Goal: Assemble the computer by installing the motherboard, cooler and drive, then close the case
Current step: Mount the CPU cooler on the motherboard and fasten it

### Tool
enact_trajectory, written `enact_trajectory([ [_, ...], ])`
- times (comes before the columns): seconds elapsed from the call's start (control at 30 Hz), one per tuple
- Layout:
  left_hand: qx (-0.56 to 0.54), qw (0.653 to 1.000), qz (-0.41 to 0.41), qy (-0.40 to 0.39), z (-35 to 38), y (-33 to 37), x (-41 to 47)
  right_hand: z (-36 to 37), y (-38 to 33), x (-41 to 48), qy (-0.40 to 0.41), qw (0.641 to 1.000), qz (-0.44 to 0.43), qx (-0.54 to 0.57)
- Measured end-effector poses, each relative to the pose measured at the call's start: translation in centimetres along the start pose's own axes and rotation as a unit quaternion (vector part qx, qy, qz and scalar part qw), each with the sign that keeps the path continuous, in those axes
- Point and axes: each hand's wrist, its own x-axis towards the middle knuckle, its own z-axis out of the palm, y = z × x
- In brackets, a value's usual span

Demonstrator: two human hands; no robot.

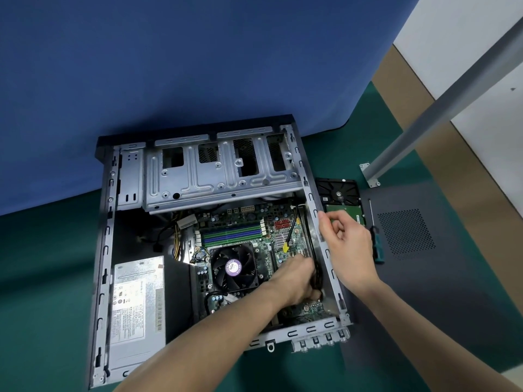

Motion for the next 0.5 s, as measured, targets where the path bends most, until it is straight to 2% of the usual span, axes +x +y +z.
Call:
enact_trajectory([
  [0.33, -0.018, 1.0, -0.015, -0.003, -0.06, -0.76, 0.16, -0.08, 0.04, -0.03, -0.005, 1.0, -0.002, -0.005],
  [0.5, -0.087, 0.996, -0.021, -0.019, -0.17, -0.55, -0.19, 0.0, 0.08, -0.03, 0.001, 1.0, -0.001, 0.006],
])
